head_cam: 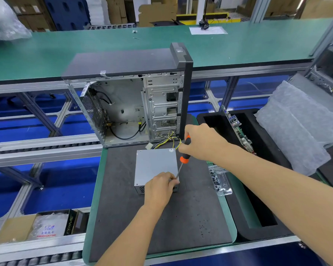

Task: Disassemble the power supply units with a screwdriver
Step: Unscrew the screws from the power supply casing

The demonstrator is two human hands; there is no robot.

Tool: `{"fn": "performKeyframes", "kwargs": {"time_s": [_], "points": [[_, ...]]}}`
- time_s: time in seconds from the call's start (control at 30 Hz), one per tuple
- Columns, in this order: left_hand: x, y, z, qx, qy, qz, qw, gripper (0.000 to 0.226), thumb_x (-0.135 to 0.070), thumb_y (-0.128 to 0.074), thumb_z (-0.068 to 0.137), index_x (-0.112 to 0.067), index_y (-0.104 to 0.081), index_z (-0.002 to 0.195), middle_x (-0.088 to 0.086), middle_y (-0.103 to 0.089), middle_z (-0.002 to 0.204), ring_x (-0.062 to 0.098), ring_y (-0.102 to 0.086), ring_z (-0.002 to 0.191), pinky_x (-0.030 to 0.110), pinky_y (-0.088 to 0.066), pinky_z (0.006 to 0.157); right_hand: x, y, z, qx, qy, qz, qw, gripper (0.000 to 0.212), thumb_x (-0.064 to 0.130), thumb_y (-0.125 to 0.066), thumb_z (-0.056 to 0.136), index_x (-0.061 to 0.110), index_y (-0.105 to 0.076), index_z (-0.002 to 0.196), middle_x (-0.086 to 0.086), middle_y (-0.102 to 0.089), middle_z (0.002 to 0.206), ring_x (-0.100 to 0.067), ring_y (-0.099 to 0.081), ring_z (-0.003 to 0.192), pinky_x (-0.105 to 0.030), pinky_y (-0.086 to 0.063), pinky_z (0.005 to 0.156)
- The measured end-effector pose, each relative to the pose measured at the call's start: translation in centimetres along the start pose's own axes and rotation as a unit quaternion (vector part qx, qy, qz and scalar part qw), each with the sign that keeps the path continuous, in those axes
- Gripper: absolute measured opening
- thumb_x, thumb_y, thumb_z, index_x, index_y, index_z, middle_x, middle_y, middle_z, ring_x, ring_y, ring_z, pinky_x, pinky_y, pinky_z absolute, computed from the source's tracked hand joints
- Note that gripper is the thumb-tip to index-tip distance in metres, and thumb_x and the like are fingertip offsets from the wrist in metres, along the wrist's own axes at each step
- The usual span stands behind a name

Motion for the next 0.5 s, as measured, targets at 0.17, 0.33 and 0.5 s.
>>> {"fn": "performKeyframes", "kwargs": {"time_s": [0.17,0.33,0.5], "points": [[-0.14,-0.17,0.15,0.003,-0.018,0.017,1.000,0.020,-0.041,-0.058,0.098,-0.024,-0.069,0.102,-0.008,-0.069,0.100,0.016,-0.064,0.087,0.027,-0.044,0.068,0.24,0.01,0.07,-0.001,0.006,-0.021,1.000,0.034,0.045,-0.064,0.082,0.016,-0.053,0.096,-0.002,-0.046,0.081,-0.019,-0.048,0.064,-0.029,-0.036,0.051],[0.06,-0.22,-0.07,0.003,-0.035,0.023,0.999,0.021,-0.042,-0.055,0.100,-0.025,-0.067,0.102,-0.009,-0.068,0.099,0.016,-0.064,0.084,0.027,-0.046,0.068,0.01,0.00,0.10,0.000,0.005,-0.013,1.000,0.035,0.047,-0.065,0.081,0.016,-0.053,0.095,-0.003,-0.047,0.080,-0.019,-0.048,0.061,-0.028,-0.037,0.049],[0.08,-0.02,0.05,0.008,-0.019,0.012,1.000,0.019,-0.041,-0.060,0.097,-0.024,-0.068,0.100,-0.010,-0.068,0.097,0.015,-0.063,0.085,0.025,-0.042,0.067,0.38,-0.02,0.12,0.007,0.013,-0.021,1.000,0.033,0.044,-0.063,0.083,0.016,-0.052,0.096,-0.004,-0.049,0.081,-0.022,-0.051,0.064,-0.029,-0.039,0.051]]}}
Point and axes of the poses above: each hand's wrist, its own z-axis towards the middle knuckle, its own y-axis out of the back of the hand, x = y × z, the point moved 4 cm from there along z, towards the middle knuckle
